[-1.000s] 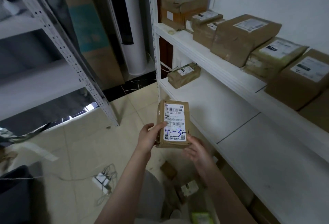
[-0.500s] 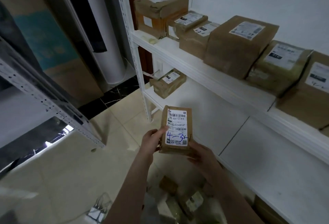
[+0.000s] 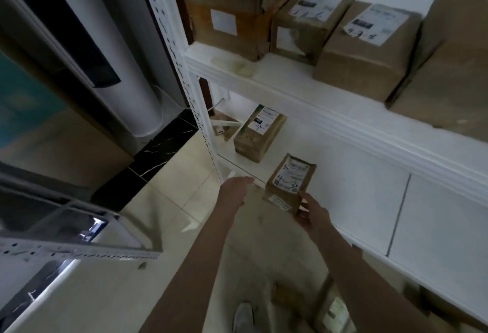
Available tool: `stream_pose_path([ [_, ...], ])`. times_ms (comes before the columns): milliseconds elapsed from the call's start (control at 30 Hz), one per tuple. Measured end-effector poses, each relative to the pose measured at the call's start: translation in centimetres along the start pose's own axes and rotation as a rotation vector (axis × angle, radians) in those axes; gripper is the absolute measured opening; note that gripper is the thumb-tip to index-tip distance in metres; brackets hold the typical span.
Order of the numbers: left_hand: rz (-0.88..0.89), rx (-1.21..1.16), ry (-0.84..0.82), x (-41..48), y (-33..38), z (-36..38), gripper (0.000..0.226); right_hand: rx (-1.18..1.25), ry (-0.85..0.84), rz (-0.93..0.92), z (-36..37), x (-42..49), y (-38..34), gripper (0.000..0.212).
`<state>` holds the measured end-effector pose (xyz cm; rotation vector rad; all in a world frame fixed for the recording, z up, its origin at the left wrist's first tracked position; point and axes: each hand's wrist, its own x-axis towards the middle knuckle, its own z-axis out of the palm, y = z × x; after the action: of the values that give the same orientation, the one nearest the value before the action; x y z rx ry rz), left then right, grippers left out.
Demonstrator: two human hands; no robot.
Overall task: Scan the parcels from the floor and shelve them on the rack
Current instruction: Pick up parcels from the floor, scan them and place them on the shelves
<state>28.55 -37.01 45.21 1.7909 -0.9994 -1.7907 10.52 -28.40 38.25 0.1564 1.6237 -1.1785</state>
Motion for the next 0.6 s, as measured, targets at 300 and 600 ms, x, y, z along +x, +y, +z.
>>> stream_pose_path([
  [300,0.063,0.192,-0.14,11.9,-1.4,0.2,0.004,0.146,0.134,-0.067,7.0,13.0,-2.0,0.039],
  [600,0.1,0.287,-0.132,17.6,-4.7,0.4,0.008,0.078,0.282,-0.093,9.6,21.1,-1.7,0.033],
])
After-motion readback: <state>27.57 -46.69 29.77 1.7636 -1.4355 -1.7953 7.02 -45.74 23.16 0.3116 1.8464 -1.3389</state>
